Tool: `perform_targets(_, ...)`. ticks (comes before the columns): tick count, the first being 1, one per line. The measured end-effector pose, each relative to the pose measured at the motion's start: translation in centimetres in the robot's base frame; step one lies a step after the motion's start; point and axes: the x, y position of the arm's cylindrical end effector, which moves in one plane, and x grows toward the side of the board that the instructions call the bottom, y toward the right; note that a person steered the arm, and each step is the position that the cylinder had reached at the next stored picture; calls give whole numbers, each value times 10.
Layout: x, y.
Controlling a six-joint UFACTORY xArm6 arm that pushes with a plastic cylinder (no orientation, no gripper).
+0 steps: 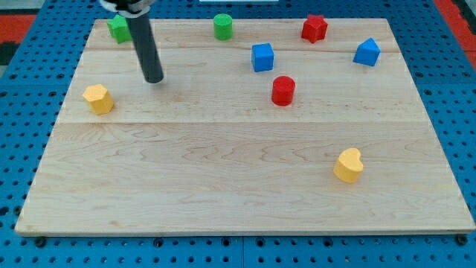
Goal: Move the blue cube towards the center right
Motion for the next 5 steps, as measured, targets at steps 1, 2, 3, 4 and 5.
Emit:
perform_targets(1, -27, 64)
perform_targets(2, -56, 106)
perform_targets(3, -60, 170)
perform_targets(4, -65, 177)
perform_targets(5, -65, 187)
